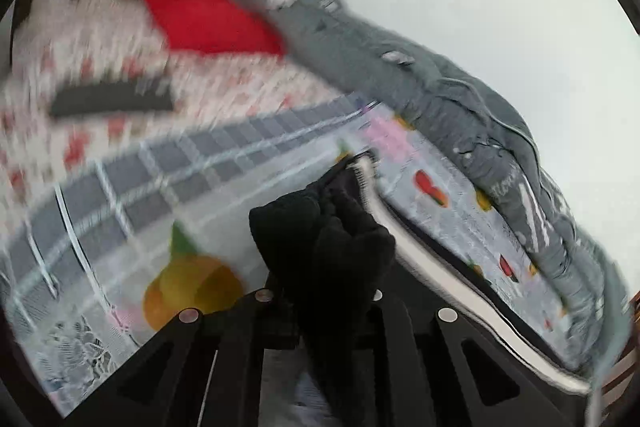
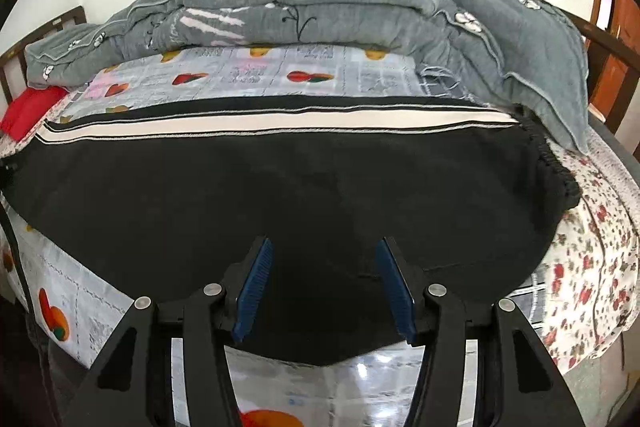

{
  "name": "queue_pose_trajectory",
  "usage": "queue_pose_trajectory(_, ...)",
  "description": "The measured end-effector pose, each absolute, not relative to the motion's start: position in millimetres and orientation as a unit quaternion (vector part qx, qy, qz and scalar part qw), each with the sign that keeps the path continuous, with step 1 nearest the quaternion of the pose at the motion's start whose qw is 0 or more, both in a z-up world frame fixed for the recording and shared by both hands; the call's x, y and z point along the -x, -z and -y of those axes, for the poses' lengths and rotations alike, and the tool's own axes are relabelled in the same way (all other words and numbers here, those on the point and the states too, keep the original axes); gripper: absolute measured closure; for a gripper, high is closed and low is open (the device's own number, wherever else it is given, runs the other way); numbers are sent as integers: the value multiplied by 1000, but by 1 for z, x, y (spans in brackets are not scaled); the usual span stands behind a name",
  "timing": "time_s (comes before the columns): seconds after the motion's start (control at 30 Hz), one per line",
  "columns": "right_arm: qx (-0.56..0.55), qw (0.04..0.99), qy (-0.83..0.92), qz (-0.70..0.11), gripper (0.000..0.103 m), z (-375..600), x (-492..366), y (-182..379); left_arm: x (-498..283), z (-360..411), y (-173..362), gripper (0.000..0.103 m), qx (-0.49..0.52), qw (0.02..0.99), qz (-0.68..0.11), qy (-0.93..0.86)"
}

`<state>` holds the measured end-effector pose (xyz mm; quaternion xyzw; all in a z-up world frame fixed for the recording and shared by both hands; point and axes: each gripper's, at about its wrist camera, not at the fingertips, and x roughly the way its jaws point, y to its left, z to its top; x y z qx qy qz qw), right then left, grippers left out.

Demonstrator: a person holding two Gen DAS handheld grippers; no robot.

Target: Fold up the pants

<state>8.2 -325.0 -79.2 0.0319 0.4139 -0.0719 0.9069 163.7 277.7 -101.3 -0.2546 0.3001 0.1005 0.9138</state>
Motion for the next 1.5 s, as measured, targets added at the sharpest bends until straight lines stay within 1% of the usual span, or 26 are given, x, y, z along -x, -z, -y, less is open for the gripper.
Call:
queue_pose_trajectory(0.07,-29,910,74,-407,49,331,-5,78,-163,-255,76,92,229,927,-281,-93)
queue_pose_trajectory(0.2,-25,914,73,-398,49,341,1,79,-158,-184,29,92,162,954,-248,-46)
queue_pose_trajectory(0.3,-19,922,75,-380,49,349,11,78,-157,-110,11,92,111,962,-250,10)
queue_pose_trajectory(0.4,-24,925,76,-370,49,358,20,79,-150,-39,9,92,63,962,-259,63)
queue_pose_trajectory(0.47,-39,925,78,-370,49,371,28,83,-139,10,19,92,40,955,-275,104)
queue_pose_trajectory(0.57,-56,920,84,-379,49,388,36,92,-123,77,52,92,17,940,-303,154)
queue_pose_trajectory(0.7,-79,912,88,-393,49,408,49,104,-103,153,115,92,-2,896,-383,227)
queue_pose_trajectory(0.73,-82,911,89,-395,49,410,51,105,-99,166,127,92,-24,893,-392,219)
queue_pose_trajectory(0.8,-81,909,92,-398,49,412,55,107,-86,182,138,91,-73,905,-371,197)
queue_pose_trajectory(0.87,-79,910,90,-397,49,410,57,107,-80,176,132,82,-69,902,-364,224)
queue_pose_trajectory(0.93,-79,913,84,-392,49,406,56,104,-80,160,123,59,-43,887,-375,267)
queue_pose_trajectory(1.03,-86,918,66,-381,49,394,45,97,-68,125,110,43,-28,895,-352,273)
queue_pose_trajectory(1.1,-99,922,41,-372,49,379,31,91,-62,92,101,34,-21,908,-327,261)
queue_pose_trajectory(1.2,-116,925,-3,-362,49,352,9,84,-63,51,94,33,-8,924,-309,224)
queue_pose_trajectory(1.3,-133,925,-40,-354,49,325,-12,78,-63,2,93,30,27,925,-306,222)
queue_pose_trajectory(1.37,-153,921,-67,-351,47,308,-27,77,-65,-24,97,30,22,937,-306,166)
queue_pose_trajectory(1.5,-183,901,-79,-386,48,280,-64,98,-78,-62,102,30,62,936,-322,127)
